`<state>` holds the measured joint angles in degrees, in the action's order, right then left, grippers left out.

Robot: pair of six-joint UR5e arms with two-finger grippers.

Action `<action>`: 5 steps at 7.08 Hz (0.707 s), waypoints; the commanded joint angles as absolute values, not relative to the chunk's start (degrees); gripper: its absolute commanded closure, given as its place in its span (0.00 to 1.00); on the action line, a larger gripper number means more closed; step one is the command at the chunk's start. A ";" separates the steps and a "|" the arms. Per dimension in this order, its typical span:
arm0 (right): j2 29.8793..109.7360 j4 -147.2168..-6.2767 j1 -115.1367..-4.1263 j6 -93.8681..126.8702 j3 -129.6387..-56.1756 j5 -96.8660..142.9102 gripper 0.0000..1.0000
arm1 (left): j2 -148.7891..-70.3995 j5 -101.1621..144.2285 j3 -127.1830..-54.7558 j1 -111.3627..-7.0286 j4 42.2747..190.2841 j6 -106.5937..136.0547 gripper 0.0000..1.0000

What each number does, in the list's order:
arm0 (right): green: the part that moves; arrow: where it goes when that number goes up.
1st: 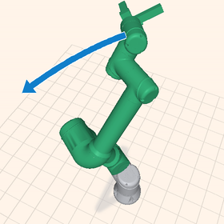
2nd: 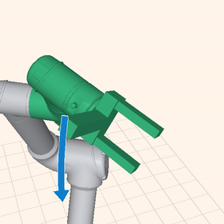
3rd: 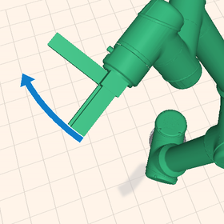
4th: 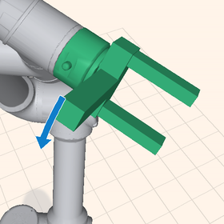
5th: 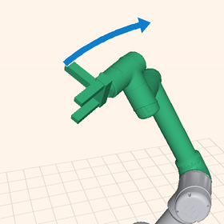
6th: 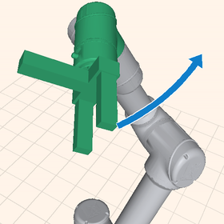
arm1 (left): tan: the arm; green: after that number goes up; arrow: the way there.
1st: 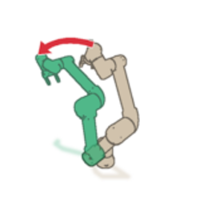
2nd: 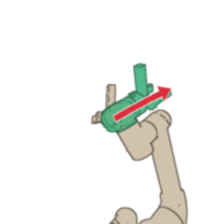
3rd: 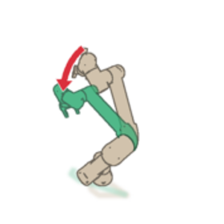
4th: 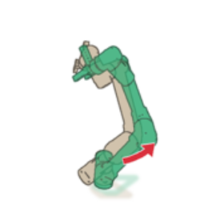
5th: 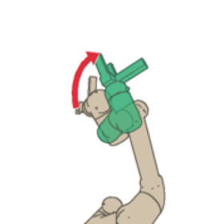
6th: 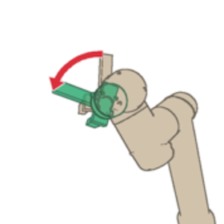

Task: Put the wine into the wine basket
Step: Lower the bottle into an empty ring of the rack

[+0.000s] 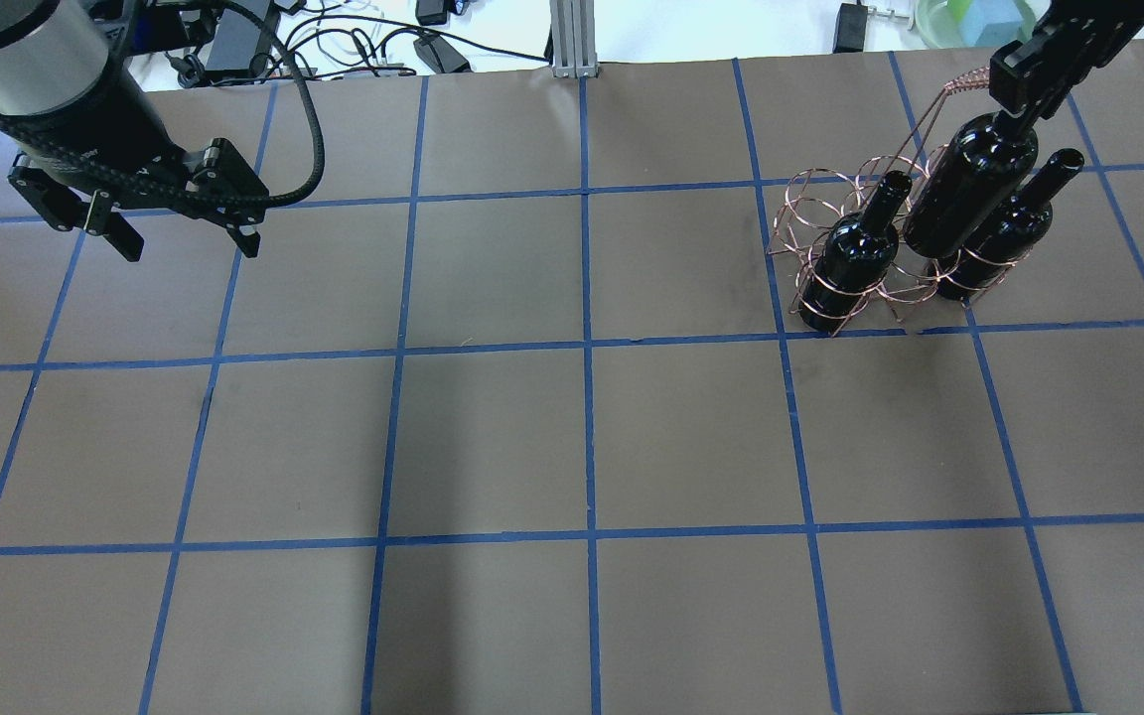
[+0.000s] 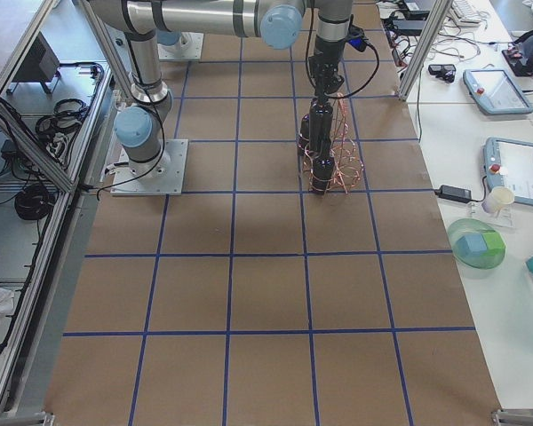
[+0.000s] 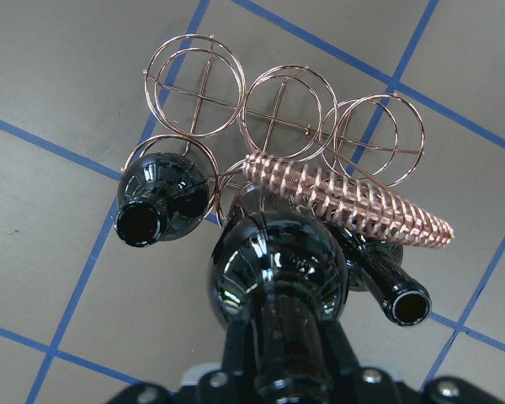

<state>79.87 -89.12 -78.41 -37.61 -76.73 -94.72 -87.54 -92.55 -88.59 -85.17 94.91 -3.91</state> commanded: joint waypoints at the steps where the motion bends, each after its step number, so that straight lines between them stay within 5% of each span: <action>1: 78.67 -89.47 -78.40 -37.62 -76.82 -94.66 1.00 | -87.54 -92.55 -88.59 -85.17 94.92 -4.04 0.00; 5: 78.05 -89.47 -78.49 -37.70 -77.08 -94.66 1.00 | -87.54 -92.64 -88.59 -85.17 94.92 -4.04 0.00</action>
